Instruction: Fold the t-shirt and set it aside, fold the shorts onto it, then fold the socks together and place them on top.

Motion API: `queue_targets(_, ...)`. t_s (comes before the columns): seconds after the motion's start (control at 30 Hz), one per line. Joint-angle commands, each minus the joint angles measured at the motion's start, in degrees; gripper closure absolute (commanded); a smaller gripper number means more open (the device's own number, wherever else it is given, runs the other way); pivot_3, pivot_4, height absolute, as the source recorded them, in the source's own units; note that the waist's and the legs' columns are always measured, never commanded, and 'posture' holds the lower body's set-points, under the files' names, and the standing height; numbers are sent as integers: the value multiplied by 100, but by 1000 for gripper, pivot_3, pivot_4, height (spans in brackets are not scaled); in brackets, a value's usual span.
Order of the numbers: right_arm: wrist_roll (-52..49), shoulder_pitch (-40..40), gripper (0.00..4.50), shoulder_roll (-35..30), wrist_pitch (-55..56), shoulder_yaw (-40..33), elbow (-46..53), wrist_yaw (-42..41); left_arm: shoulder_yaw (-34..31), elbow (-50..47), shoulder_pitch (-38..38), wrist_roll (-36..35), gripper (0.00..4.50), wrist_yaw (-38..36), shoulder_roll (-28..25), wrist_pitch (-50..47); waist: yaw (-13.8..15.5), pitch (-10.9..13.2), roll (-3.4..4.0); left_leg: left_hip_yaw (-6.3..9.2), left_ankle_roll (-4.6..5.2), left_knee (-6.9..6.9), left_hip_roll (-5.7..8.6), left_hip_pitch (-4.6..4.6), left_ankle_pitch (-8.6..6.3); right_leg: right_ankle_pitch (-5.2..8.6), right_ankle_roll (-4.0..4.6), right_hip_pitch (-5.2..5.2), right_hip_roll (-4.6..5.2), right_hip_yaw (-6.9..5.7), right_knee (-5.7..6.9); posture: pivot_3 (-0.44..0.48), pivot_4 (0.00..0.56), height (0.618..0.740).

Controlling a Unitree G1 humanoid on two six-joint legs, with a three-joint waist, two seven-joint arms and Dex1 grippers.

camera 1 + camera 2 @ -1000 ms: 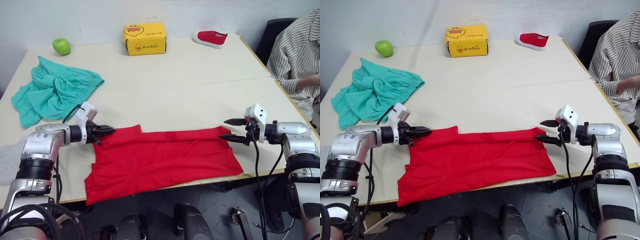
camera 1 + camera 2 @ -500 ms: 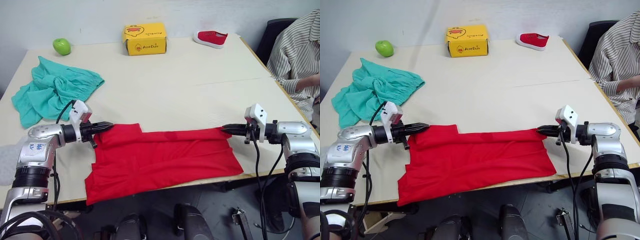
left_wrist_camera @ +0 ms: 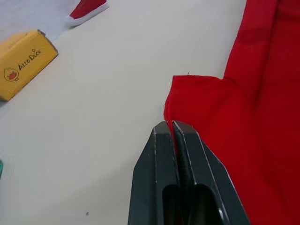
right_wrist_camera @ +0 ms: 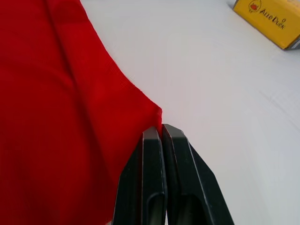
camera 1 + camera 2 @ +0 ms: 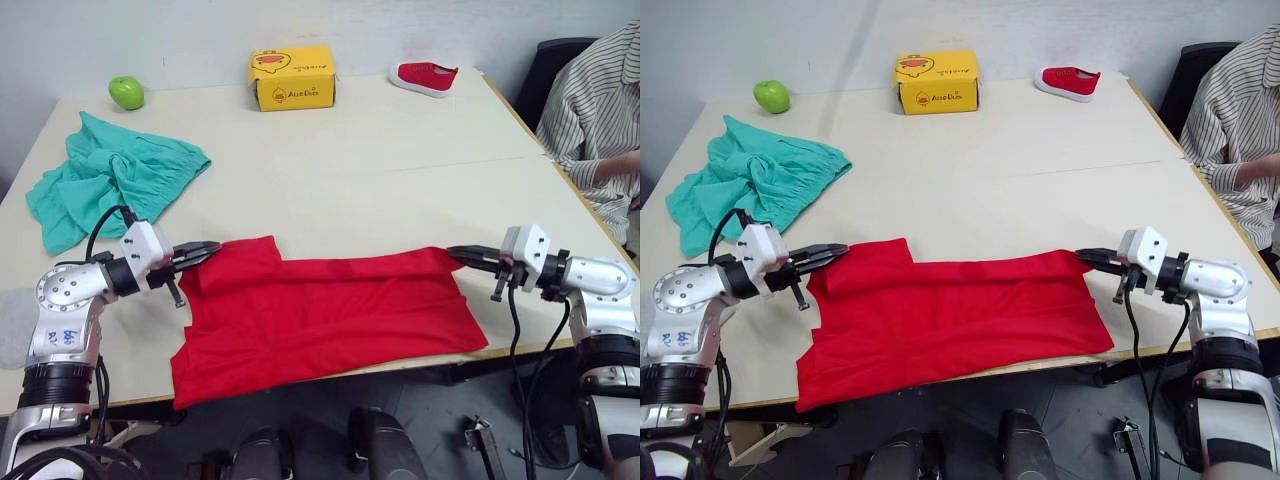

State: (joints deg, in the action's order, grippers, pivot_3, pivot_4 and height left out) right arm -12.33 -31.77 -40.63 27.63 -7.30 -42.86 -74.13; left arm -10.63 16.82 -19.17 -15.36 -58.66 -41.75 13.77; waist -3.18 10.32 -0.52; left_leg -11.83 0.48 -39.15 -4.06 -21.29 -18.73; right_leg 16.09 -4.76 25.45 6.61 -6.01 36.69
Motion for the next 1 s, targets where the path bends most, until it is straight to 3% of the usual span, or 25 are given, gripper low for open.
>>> queue_targets(0.03,-147,68,4458,19,89,-83,251,86,-142,-16,87,-53,4500,199,-71,-289,0,0,0,0,1,0,-1,0,0,0,0,0,-1,0,-1,0,150,740)
queue_targets(0.27,-146,-28,4458,172,10,48,265,31,-79,128,-101,-314,4500,109,-45,-1362,1,0,0,0,0,0,-4,3,1,0,0,0,-4,-1,12,0,150,740)
queue_targets(0.37,-131,-61,4458,202,0,75,233,14,-74,168,-246,-583,4500,-4,-61,-2276,1,0,0,0,0,0,-3,2,1,0,0,0,-4,-1,15,0,150,740)
queue_targets(0.43,-127,-72,4500,226,-14,91,222,3,-58,262,-346,-572,4061,0,-70,-2500,1,0,0,0,1,0,-3,2,1,0,0,0,-4,-1,17,0,150,740)
queue_targets(0.6,-125,-71,4500,259,-61,105,247,-15,53,493,-554,-275,2731,-119,-136,-2097,1,0,0,0,1,0,-2,2,1,0,0,-1,-4,-2,18,0,150,740)
queue_targets(1.0,-138,-116,4500,274,-147,102,270,45,463,905,-867,248,2731,-454,-304,-1608,4,0,0,0,1,0,-1,1,1,0,0,-1,-4,-2,17,0,150,740)
